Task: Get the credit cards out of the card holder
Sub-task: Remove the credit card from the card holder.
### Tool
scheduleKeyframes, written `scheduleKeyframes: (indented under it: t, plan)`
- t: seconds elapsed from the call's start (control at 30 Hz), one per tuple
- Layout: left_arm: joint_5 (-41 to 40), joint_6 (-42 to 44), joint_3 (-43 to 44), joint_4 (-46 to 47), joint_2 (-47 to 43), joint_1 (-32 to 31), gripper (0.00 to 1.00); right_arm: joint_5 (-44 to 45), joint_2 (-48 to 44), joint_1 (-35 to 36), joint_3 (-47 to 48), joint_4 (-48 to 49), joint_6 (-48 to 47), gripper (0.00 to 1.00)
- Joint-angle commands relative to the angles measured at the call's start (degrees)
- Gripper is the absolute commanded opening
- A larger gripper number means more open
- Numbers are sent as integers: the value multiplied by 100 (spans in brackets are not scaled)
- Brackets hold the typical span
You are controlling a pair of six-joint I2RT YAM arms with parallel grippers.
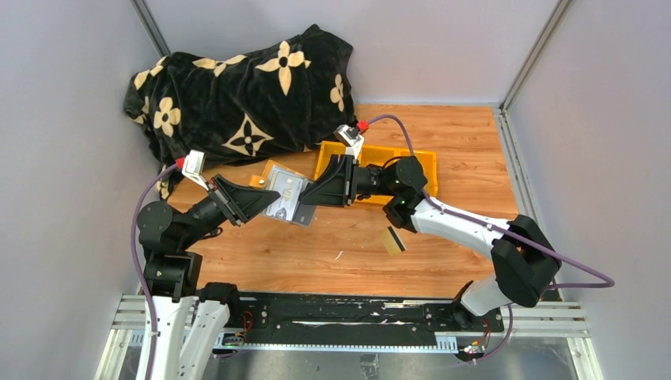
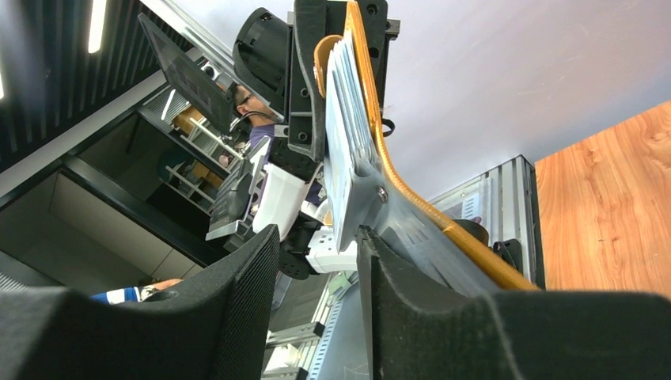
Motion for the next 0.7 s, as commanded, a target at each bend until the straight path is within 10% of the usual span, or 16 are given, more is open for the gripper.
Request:
scheduleKeyframes:
  t: [0.0, 0.23, 0.5, 0.67]
  plan:
    - [-73, 28, 256, 172, -44, 6, 13, 296, -130, 163, 214, -642, -486, 46]
    - [-115, 127, 272, 143, -60, 6, 12, 825, 80, 223, 169, -147, -78, 42]
    - [-119, 160, 302, 82, -62, 4, 17, 954, 615, 224, 40, 1608, 953, 2]
    - [-103, 83, 276, 92, -79, 6, 23, 941, 536, 215, -79, 1751, 967, 0]
